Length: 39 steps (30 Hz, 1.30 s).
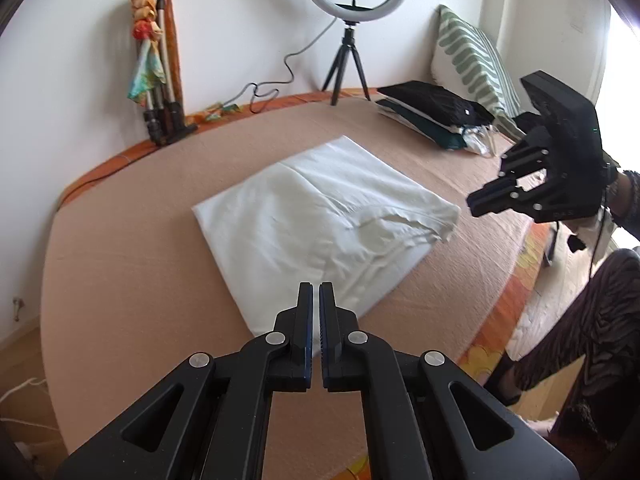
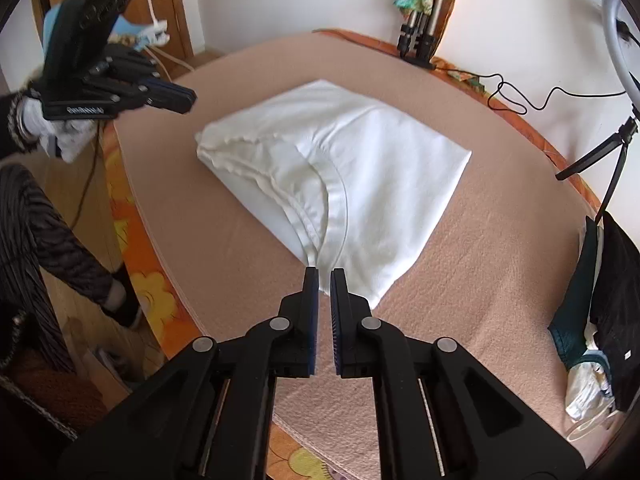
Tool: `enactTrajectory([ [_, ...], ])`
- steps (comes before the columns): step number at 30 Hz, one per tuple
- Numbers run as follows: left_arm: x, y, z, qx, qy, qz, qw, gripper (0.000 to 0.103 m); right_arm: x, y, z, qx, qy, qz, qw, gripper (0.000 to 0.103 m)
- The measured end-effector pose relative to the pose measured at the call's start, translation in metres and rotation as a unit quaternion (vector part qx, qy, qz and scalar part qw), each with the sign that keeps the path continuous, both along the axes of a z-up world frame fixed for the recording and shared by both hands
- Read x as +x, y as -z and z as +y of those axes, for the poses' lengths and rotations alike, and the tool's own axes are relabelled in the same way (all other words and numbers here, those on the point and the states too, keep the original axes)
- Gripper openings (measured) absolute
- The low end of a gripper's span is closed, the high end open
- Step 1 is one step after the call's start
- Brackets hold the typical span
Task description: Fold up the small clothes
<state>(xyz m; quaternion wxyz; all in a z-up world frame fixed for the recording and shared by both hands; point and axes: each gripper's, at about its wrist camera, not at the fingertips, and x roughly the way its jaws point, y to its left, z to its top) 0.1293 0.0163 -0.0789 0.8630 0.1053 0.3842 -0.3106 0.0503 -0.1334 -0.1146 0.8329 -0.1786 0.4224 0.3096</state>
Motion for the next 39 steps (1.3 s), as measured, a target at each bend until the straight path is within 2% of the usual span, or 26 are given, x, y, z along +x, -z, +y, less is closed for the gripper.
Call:
enactTrajectory([
  [4,0.028,0.015,-0.022,-0.003,-0.007,0.017,0.9998,0.002,0.022,-0.003,-0.002,0.056,0.057,-0.007,0.997,0.005],
  [5,0.032,0.023,-0.029,0.018,-0.005,0.016,0.9997,0.002,0.029,0.001,0.000,0.060,0.069,-0.005,0.996,0.005],
  [7,0.033,0.038,-0.039,0.037,0.005,0.030,0.9989,0.002,0.043,0.007,0.003,0.069,0.085,0.002,0.994,0.005],
  [11,0.023,0.061,-0.050,0.075,0.020,0.051,0.9957,0.002,0.083,-0.005,0.008,0.118,0.106,0.018,0.987,0.005],
  [12,0.022,0.058,-0.048,0.071,0.017,0.049,0.9961,0.002,0.096,-0.008,0.013,0.128,0.104,0.027,0.986,0.005],
  [14,0.027,0.040,-0.037,0.016,-0.007,0.062,0.9979,0.002,0.121,-0.012,0.027,0.146,0.104,0.026,0.983,0.006],
  [15,0.031,0.030,-0.033,-0.006,-0.018,0.056,0.9982,0.002,0.134,-0.009,0.034,0.158,0.102,0.039,0.981,0.006],
  [17,0.046,0.013,-0.031,-0.034,-0.037,0.046,0.9977,0.002,0.156,0.003,0.046,0.169,0.107,0.059,0.978,0.006],
  [19,0.070,0.010,-0.032,-0.051,-0.055,0.056,0.9957,0.004,0.175,0.018,0.056,0.169,0.108,0.086,0.976,0.006],
  [21,0.094,0.017,-0.034,-0.064,-0.071,0.073,0.9927,0.004,0.187,0.028,0.057,0.153,0.127,0.086,0.976,0.006],
  [23,0.115,0.036,-0.038,-0.062,-0.075,0.109,0.9893,0.004,0.199,0.039,0.047,0.158,0.144,0.107,0.971,0.006],
  [24,0.123,0.048,-0.041,-0.045,-0.086,0.121,0.9879,0.004,0.204,0.044,0.039,0.159,0.151,0.116,0.969,0.006],
  [26,0.127,0.070,-0.041,-0.006,-0.096,0.123,0.9877,0.004,0.211,0.048,0.020,0.128,0.183,0.103,0.969,0.006],
  [27,0.123,0.068,-0.037,-0.016,-0.091,0.104,0.9903,0.004,0.214,0.048,0.008,0.099,0.206,0.088,0.970,0.006],
  [28,0.119,0.068,-0.034,-0.013,-0.090,0.106,0.9903,0.004,0.216,0.047,-0.008,0.094,0.226,0.081,0.966,0.006],
  [31,0.104,0.057,-0.017,-0.015,-0.113,0.071,0.9909,0.004,0.215,0.036,-0.059,0.163,0.261,0.090,0.947,0.013],
  [33,0.104,0.048,-0.003,-0.055,-0.119,0.068,0.9890,0.016,0.208,0.032,-0.081,0.219,0.260,0.105,0.935,0.024],
  [35,0.116,0.040,0.005,-0.081,-0.134,0.069,0.9852,0.019,0.200,0.030,-0.088,0.268,0.247,0.113,0.924,0.026],
  [36,0.127,0.037,0.005,-0.096,-0.140,0.071,0.9830,0.019,0.197,0.029,-0.084,0.269,0.238,0.112,0.926,0.026],
  [37,0.136,0.035,0.005,-0.097,-0.156,0.063,0.9810,0.019,0.195,0.028,-0.077,0.267,0.225,0.110,0.931,0.026],
  [39,0.155,0.039,-0.002,-0.091,-0.155,0.070,0.9812,0.019,0.193,0.031,-0.059,0.256,0.202,0.110,0.939,0.026],
])
